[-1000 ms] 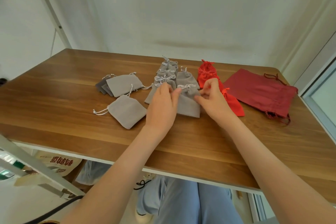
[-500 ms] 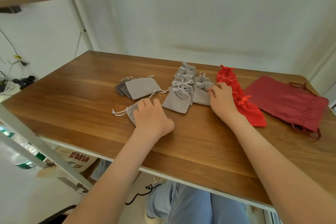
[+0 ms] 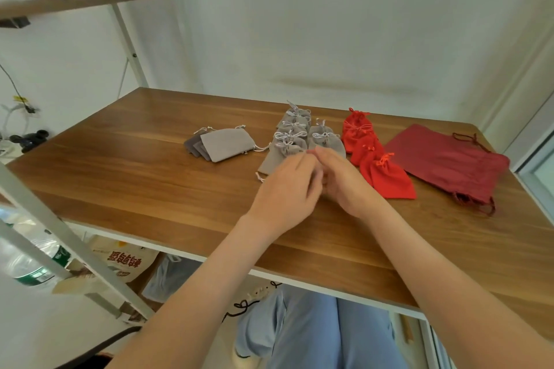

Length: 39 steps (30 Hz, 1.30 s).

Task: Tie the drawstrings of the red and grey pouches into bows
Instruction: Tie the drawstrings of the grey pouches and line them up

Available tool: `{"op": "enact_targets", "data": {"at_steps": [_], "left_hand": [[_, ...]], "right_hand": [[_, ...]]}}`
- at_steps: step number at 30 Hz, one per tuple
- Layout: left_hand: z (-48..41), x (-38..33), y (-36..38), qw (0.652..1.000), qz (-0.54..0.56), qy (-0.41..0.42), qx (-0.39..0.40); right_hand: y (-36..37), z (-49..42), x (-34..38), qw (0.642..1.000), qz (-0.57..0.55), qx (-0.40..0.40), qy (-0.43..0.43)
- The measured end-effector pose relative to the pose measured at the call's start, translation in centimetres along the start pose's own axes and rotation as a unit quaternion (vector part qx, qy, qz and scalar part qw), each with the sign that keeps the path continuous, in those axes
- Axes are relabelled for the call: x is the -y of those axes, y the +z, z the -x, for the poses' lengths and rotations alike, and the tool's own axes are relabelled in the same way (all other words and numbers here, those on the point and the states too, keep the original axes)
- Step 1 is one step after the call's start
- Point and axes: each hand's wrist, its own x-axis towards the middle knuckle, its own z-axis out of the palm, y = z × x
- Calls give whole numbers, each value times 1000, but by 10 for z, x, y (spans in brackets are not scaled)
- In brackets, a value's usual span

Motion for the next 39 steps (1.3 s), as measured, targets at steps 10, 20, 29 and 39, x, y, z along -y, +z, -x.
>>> {"op": "enact_targets", "data": {"at_steps": [10, 20, 29, 39], "left_hand": [[0, 11, 41, 964, 160, -210, -23], [-3, 16, 38, 901, 262, -344, 35], [2, 16, 26, 832, 463, -304, -27], [4, 16, 25, 857, 370, -357, -30]], "right_hand": [[-32, 36, -8, 993, 46, 33, -99], [-31, 34, -17, 971, 193, -52, -133], [-31, 33, -21, 979, 167, -87, -75], [-30, 34, -20, 953, 252, -115, -124]]}}
